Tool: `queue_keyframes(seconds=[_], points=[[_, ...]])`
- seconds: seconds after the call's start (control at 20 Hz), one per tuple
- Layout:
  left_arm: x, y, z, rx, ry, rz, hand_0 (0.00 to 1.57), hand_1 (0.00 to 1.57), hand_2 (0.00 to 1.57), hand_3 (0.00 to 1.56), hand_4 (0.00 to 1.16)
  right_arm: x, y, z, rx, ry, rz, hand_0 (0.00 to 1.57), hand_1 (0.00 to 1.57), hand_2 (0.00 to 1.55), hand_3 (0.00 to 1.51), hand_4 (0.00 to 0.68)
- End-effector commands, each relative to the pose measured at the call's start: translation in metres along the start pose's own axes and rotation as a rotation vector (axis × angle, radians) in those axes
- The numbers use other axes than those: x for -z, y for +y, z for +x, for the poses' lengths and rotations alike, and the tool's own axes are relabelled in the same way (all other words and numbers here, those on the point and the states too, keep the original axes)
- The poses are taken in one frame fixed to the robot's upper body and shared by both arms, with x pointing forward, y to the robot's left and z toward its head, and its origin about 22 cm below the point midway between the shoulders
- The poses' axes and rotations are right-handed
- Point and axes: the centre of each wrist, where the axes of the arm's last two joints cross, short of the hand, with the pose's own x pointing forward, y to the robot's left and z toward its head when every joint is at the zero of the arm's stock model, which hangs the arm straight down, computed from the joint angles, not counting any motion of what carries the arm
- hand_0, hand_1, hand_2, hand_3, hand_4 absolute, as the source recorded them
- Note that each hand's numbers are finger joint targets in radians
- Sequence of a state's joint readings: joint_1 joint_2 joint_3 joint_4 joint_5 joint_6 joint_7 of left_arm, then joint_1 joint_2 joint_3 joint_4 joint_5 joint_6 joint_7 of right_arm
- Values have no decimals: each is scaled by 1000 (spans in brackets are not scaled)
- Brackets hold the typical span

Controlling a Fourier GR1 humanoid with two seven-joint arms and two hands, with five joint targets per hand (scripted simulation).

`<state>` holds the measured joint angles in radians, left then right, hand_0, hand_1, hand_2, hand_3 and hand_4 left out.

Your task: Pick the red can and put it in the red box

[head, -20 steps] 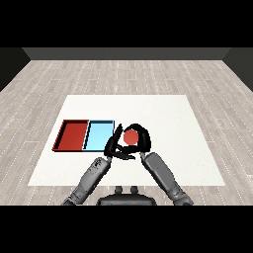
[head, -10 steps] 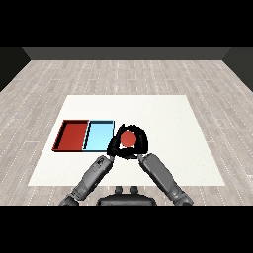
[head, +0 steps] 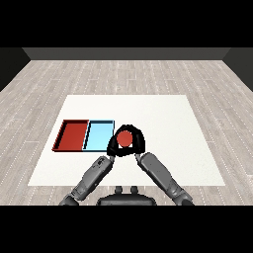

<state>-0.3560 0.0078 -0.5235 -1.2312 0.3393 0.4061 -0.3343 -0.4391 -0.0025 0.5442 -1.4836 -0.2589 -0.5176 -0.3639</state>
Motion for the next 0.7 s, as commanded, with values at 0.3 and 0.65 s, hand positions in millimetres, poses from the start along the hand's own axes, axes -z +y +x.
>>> queue_keyframes(seconds=[0.3,0.65], points=[[12,-21,8,37,38,89,1571,1571,1561,1480,1122,-8,11,-3,-7,9,0,1488,1488,1443,1389,649],[-7,0,4,40,-99,149,1571,1571,1564,1482,1137,-16,-11,-14,31,7,7,1493,1493,1439,1388,637]])
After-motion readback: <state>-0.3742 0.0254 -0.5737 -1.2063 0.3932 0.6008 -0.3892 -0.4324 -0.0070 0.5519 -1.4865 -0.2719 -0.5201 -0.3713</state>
